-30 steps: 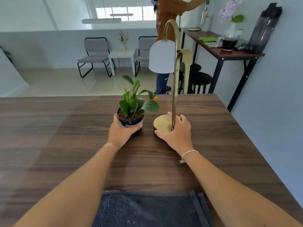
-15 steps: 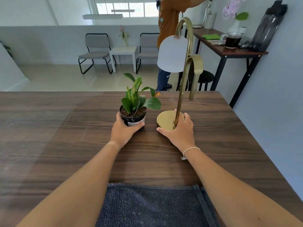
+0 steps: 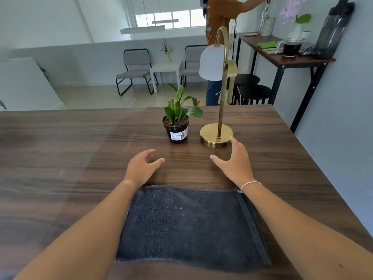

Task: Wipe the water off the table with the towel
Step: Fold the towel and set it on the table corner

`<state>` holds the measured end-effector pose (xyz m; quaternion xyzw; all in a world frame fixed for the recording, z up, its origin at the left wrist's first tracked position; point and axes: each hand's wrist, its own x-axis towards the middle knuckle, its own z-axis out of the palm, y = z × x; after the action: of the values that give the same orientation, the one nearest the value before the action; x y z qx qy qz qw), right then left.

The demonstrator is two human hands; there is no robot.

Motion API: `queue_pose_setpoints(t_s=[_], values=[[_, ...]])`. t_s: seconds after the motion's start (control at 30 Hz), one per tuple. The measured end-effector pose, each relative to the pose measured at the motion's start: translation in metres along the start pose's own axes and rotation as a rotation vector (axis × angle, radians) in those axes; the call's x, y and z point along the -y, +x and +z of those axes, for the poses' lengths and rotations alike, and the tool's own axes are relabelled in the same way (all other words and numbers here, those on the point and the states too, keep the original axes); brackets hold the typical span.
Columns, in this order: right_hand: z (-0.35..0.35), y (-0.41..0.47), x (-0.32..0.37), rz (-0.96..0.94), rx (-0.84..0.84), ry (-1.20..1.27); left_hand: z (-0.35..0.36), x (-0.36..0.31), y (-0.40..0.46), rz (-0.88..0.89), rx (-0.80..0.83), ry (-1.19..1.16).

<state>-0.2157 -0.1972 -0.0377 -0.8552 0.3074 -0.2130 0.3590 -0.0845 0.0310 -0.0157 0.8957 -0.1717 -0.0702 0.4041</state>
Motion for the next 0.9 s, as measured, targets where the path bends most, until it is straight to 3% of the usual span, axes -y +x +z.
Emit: queue_pose_setpoints(t_s=[0.23, 0.6, 0.77, 0.9], values=[[-0.025, -0.043, 0.011, 0.096, 0.164, -0.107, -0.034, 0.022, -0.039, 0.04, 0.202, 0.194], [-0.056, -0.119, 0.023, 0.314, 0.144, -0.3, -0.046, 0.023, -0.064, 0.075, 0.367, 0.345], [-0.054, -0.13, 0.025, 0.401, 0.015, -0.324, -0.049, 0.021, -0.07, 0.025, 0.315, 0.112], [-0.052, -0.125, 0.023, 0.403, 0.047, -0.324, -0.056, 0.022, -0.072, -0.117, 0.291, -0.137]])
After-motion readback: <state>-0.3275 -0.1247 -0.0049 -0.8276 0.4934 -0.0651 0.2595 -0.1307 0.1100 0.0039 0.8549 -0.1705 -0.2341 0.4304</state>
